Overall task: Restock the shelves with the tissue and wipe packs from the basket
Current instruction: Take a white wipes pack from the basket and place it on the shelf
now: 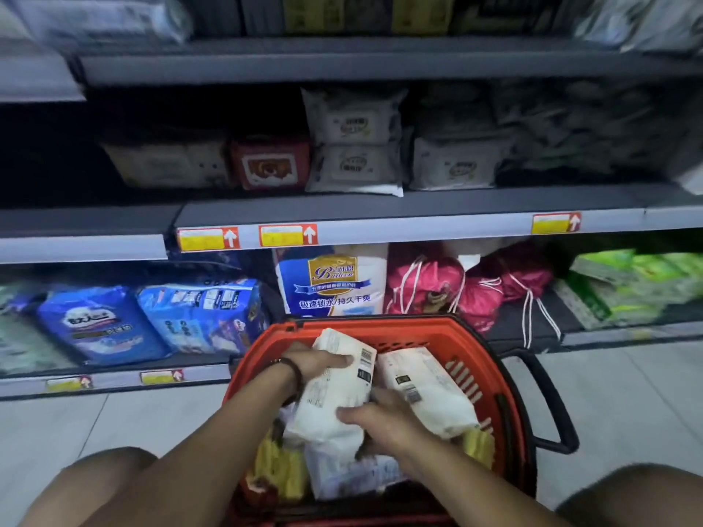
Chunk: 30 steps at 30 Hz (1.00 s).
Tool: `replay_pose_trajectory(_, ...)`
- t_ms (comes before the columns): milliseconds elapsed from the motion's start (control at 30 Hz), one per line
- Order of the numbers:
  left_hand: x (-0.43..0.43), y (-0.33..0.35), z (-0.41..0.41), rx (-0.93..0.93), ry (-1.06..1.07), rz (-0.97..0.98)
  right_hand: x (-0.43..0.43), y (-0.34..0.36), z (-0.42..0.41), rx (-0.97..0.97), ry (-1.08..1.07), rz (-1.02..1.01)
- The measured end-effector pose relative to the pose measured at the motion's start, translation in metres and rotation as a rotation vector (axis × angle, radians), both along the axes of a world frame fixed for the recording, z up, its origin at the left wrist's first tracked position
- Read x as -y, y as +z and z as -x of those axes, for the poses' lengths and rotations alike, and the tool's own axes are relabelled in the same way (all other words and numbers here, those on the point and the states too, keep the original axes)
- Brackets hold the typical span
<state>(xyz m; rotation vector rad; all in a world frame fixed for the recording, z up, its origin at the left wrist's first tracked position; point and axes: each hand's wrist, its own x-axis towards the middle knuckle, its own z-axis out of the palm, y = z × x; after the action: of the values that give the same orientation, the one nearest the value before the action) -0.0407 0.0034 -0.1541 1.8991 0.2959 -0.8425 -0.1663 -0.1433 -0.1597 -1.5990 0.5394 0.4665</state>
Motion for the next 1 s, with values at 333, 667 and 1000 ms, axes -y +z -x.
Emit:
replay_pose_trajectory(333, -0.015, 0.066, 0.036, 0.126, 0.156, 0.467, -0.007, 0.062, -0.016, 0.172, -0.08, -0.147)
replay_pose_trajectory(667, -0.019, 0.099, 0.043, 0.013, 0.142, 0.845, 0.031, 0.126, -0.027, 0.049, -0.047, -0.902)
replay_pose_trajectory(1000, 0.007, 0.116, 0.042, 0.063, 0.396, 1.045, 0.022, 0.152, -0.02, 0.002, -0.119, -0.974)
